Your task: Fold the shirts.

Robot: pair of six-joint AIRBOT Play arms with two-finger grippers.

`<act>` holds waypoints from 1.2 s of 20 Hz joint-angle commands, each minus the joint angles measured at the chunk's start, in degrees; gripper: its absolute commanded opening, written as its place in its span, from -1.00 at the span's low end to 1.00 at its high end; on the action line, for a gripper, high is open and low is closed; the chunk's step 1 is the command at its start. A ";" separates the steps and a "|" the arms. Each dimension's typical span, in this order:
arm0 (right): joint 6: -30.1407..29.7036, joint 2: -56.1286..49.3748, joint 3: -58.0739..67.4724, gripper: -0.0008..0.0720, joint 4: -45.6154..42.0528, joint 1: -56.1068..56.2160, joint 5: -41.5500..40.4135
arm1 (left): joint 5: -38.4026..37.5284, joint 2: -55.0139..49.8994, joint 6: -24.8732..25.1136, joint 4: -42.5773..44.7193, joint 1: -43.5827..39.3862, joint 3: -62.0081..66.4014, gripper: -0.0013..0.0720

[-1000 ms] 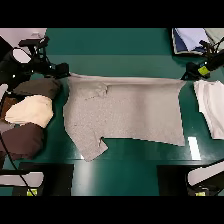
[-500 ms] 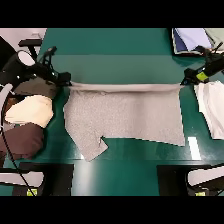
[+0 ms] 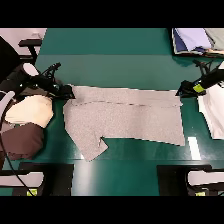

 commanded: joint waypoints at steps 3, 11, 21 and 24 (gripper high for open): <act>-0.31 14.10 -9.84 0.11 0.07 -4.20 1.64 | -3.93 16.33 -3.58 4.13 0.22 -16.04 0.35; -0.31 26.60 -22.58 0.11 0.13 -5.79 -3.28 | 0.81 28.35 -6.05 -4.28 0.15 -40.22 0.35; -0.35 27.06 -22.71 0.11 4.28 -5.99 -2.45 | 11.74 28.02 -4.52 -10.73 -8.35 -43.36 0.34; -0.44 27.06 -22.73 0.11 3.87 -9.22 1.31 | 8.39 28.17 -4.28 -10.71 -8.35 -40.92 -0.89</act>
